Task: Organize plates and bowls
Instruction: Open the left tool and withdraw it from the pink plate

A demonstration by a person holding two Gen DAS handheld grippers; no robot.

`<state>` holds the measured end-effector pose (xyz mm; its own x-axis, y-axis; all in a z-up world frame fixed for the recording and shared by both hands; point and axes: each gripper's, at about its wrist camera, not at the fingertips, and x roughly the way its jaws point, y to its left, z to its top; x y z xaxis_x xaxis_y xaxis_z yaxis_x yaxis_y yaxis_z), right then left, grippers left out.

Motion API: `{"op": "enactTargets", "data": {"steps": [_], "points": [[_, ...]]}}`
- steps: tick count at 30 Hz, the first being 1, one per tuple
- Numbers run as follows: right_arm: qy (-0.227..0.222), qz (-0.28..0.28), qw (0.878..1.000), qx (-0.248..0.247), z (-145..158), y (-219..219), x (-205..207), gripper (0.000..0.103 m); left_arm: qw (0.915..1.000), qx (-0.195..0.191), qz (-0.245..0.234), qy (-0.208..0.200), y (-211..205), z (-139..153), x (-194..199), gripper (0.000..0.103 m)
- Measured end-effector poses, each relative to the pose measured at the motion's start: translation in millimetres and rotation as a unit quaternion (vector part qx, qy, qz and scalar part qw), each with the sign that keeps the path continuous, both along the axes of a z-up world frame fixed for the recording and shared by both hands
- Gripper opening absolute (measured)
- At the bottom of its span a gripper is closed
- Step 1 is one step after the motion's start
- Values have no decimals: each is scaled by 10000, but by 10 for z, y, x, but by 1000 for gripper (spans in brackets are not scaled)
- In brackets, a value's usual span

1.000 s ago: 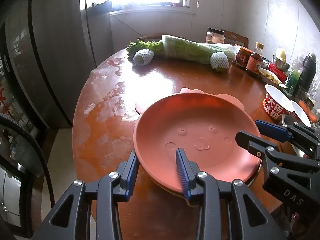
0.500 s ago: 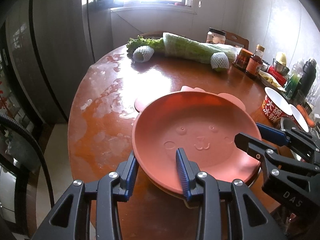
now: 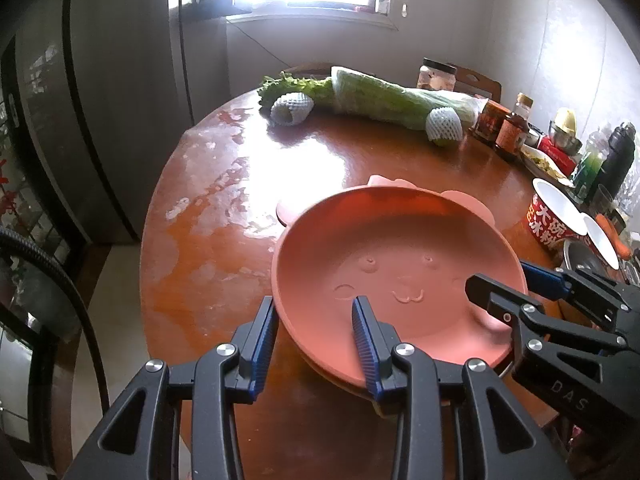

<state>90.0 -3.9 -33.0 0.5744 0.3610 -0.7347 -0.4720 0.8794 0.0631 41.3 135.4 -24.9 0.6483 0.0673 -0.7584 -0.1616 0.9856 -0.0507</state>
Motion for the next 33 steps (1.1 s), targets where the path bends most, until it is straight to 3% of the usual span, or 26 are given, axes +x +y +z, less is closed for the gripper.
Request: {"op": "enactTargets", "data": {"steps": [16, 33], "points": [[-214, 88, 9996, 173, 176, -42, -139, 58, 9996, 12, 75, -266, -35, 217, -113, 42], [-715, -36, 9963, 465, 548, -348, -408, 62, 9982, 305, 45, -514, -310, 507, -255, 43]]}}
